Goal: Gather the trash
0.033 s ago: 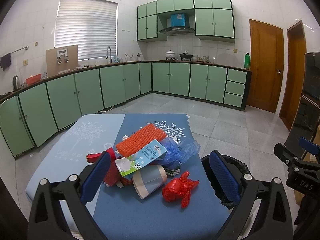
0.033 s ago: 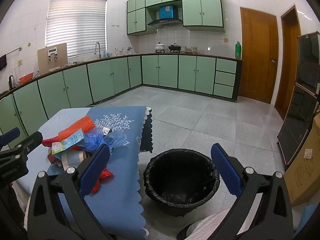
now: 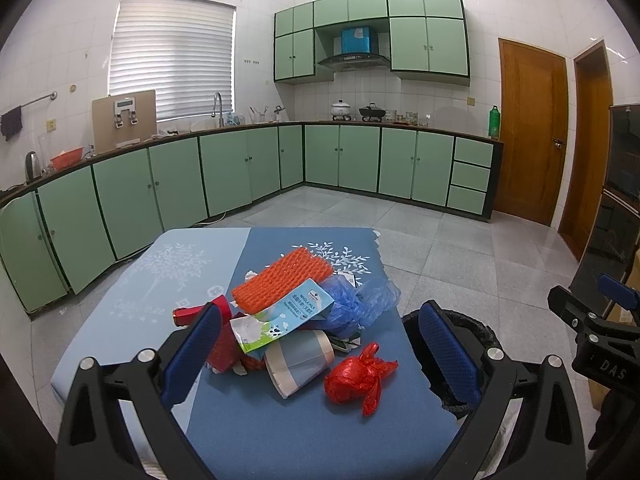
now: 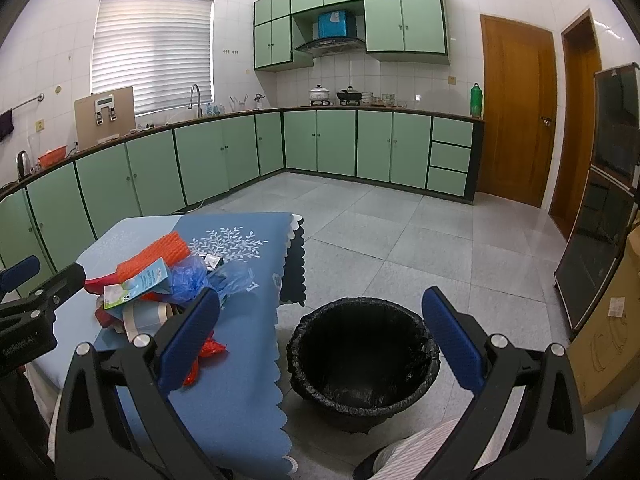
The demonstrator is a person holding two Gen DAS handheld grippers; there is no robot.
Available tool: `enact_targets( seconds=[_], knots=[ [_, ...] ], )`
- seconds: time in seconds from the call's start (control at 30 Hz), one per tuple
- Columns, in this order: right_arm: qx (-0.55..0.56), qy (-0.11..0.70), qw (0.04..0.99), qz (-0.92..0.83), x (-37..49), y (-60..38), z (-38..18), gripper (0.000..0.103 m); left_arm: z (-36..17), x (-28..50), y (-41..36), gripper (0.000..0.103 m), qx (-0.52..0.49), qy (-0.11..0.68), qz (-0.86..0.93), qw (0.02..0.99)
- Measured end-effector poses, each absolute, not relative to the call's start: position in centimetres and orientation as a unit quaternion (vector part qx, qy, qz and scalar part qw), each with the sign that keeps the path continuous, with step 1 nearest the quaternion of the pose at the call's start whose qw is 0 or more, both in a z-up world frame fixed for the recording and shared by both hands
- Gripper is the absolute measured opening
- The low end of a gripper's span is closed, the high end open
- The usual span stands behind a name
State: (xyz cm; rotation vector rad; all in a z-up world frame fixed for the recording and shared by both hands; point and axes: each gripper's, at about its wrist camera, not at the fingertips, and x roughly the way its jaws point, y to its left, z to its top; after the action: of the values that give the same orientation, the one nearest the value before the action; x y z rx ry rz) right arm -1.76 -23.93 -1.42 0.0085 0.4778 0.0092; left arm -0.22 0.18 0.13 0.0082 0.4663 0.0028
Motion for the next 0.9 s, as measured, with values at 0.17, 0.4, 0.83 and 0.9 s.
enact_targets(
  seconds=[0.17,0.4,0.83,0.9],
  knots=[
    [0.005,0.237,0.971,0.005,-1.66,-23.92,-1.46,0.098,0.14,-0.23,0.16,0.097,0.004,0.231,0.001,0.973],
    [0.004,0.237,0.972,0.004,-1.66,-23.92,-1.46,0.098,0.22,-0.16,0.21,0.097,0.004,0.230,0.002,0.973],
    [0.005,0.236,0.972,0.005,-1.64,-23.77,-1.27,0.098,0.17,-0.07,0.28,0.097,0.004,0.230,0.002,0.973],
    [0.005,0.236,0.972,0.004,-1.66,-23.75,-1.27,0.098,0.16,-0.07,0.26,0.097,0.004,0.229,0.002,0.973]
  ],
)
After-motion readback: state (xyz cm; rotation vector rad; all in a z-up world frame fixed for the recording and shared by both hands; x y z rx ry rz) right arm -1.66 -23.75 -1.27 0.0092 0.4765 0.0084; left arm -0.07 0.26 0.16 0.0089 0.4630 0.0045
